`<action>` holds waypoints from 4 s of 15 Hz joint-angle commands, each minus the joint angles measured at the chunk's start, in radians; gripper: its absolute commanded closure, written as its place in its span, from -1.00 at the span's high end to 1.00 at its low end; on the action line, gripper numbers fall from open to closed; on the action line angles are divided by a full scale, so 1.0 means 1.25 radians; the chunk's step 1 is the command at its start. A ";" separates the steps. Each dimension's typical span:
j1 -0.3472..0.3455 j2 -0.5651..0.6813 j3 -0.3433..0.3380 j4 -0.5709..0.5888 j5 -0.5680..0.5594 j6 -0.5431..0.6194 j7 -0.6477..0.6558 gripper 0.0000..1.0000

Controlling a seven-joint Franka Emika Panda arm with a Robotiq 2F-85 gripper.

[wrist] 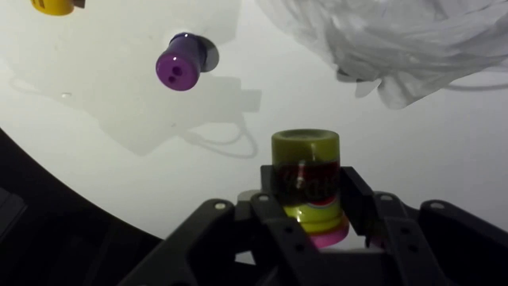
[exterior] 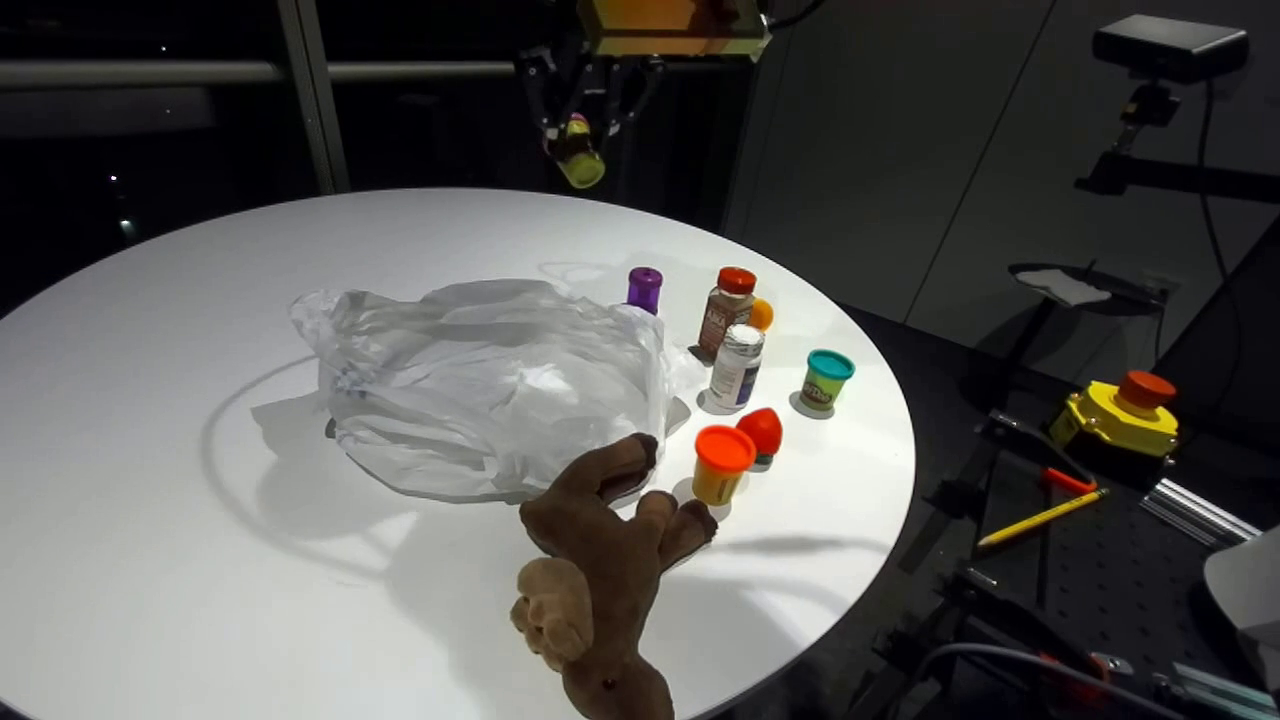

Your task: Pick the object in the plastic bag and put them on the table

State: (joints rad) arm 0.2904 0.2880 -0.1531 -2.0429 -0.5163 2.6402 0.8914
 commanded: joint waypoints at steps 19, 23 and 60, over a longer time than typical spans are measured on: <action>-0.099 0.383 -0.068 0.347 0.166 -0.042 -0.001 -0.75; -0.101 0.394 -0.117 0.360 0.181 -0.029 0.026 -0.75; -0.133 -0.229 0.119 -0.281 0.259 0.059 -0.217 1.00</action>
State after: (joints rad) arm 0.1630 0.0011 -0.0414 -2.3955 -0.1962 2.7154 0.6241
